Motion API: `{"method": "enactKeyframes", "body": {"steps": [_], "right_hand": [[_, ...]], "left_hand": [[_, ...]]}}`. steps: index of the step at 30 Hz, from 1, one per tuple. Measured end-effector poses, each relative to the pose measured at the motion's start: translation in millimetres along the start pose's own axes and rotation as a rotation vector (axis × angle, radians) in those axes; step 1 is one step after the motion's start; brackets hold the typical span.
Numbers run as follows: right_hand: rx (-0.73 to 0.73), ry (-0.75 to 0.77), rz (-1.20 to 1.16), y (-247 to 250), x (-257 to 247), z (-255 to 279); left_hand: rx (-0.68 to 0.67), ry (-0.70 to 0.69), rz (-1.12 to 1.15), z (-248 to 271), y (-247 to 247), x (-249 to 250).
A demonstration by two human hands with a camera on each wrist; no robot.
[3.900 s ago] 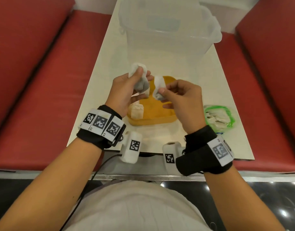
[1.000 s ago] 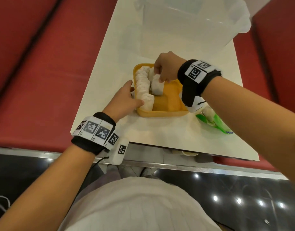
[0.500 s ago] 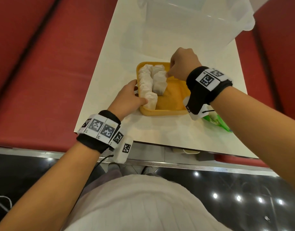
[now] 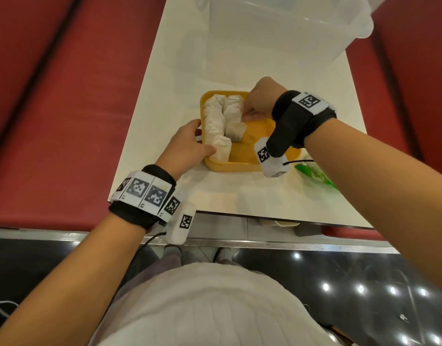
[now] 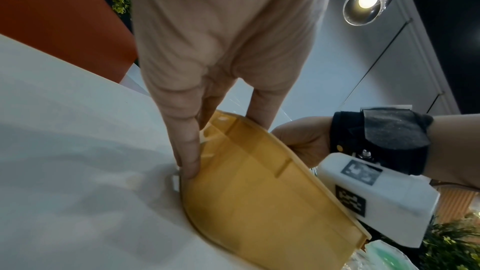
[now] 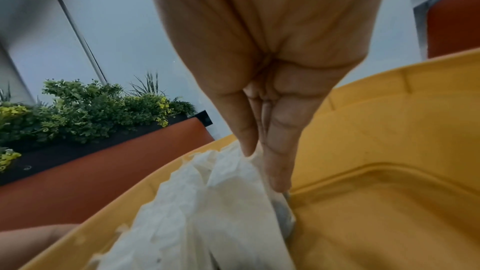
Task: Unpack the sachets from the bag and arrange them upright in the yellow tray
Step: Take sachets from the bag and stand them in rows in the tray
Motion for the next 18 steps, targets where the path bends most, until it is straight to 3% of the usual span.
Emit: {"method": "enactKeyframes", "body": {"steps": [3, 6, 12, 18], "right_hand": [[0.084, -0.026, 0.069, 16, 5, 5], [0.144, 0.125, 0.256, 27, -10, 16], [0.056, 0.337, 0.770, -6, -36, 37], [-0.076, 0.340, 0.887, -11, -41, 29]], "left_hand": [[0.009, 0.009, -0.008, -1, 2, -1], [0.018, 0.014, -0.012, -2, 3, -1], [0.019, 0.003, -0.021, -3, 3, 2], [0.016, 0.003, -0.012, -2, 6, 2]]}}
Point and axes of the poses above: each hand's wrist, its own z-axis away from the middle knuckle, its own y-axis out of the back of the hand, x = y × z, the point moved 9 cm from there along -z, towards the middle knuckle, and after that the axes turned 10 degrees about z, right-handed, at the moved point
